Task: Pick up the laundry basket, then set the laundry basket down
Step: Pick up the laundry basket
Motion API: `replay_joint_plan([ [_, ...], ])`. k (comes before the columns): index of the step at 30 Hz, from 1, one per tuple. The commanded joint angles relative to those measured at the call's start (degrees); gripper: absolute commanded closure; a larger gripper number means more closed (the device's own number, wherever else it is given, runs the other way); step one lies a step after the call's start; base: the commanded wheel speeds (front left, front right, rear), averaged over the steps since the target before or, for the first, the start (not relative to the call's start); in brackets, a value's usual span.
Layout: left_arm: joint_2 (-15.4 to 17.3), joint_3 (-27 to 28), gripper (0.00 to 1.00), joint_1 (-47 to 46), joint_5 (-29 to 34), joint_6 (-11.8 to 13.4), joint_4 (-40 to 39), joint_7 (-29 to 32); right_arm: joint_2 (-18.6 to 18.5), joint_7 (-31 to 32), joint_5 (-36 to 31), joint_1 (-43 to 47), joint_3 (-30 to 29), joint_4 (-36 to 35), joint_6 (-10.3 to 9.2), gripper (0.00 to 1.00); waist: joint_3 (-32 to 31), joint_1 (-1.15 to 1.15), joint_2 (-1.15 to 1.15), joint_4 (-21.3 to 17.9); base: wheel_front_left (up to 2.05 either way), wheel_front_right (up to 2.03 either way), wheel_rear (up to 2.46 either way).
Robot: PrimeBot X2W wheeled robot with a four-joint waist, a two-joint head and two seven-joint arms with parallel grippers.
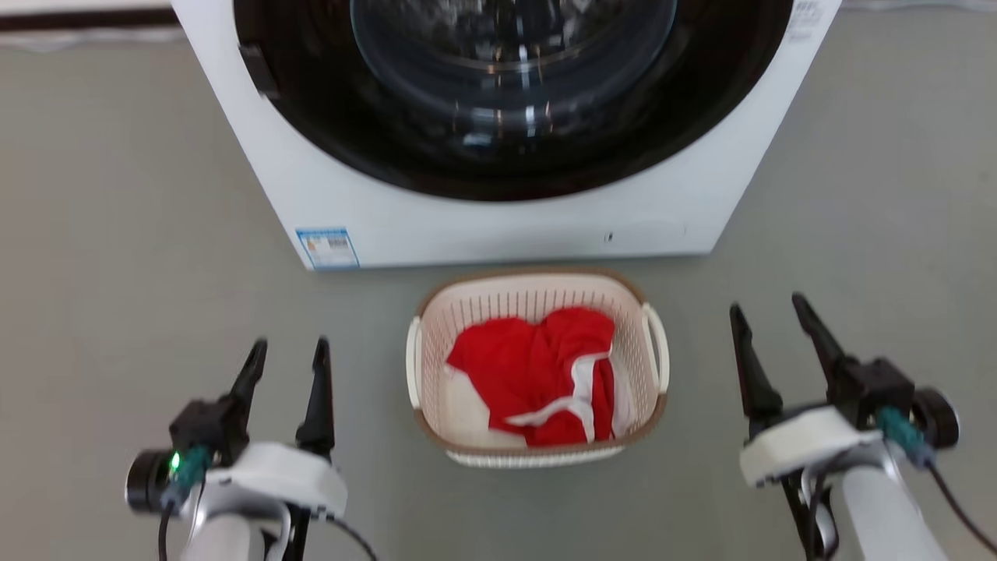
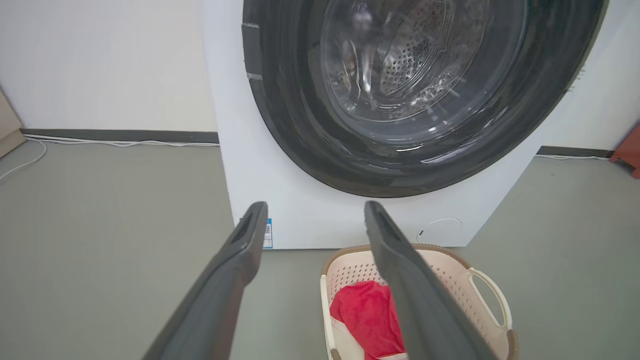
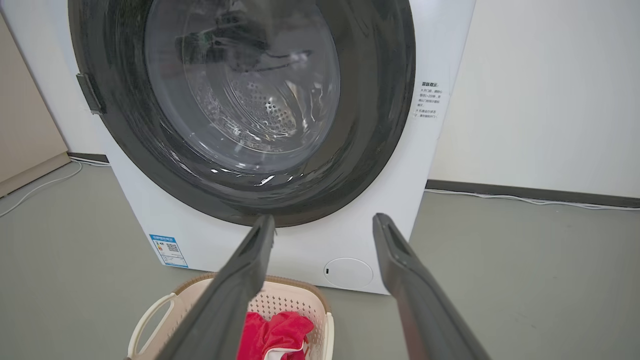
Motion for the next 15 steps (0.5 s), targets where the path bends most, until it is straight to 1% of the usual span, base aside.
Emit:
replay_joint_plan([
  [1,0.66,1.33,0.0,-3.7,-0.15,-0.6,0.04,-0.36,-0.22,-0.79,-0.2,-3.44,0.96,0.18,0.4,0.0,4.31,0.0,0.0,0.07,0.0,0.0,0.0],
  [5,0.66,0.36,0.0,-8.43,-0.72,-1.15,4.38,-0.36,-0.22,-0.79,-1.32,-8.27,-0.04,4.08,0.4,0.0,9.07,0.0,0.0,0.14,0.0,0.0,0.0],
  [9,0.66,-0.3,0.0,-13.99,-2.21,-1.51,11.34,-0.36,-0.22,-0.79,-1.58,-13.63,-1.91,8.96,0.4,0.0,13.49,0.0,0.0,-0.05,0.0,0.0,0.0],
  [15,0.67,-1.5,0.0,-23.16,-1.5,-1.68,22.86,-0.36,-0.22,-0.79,-4.16,-21.42,-4.48,20.3,0.4,0.0,18.8,0.0,0.0,-0.14,0.0,0.0,0.0],
])
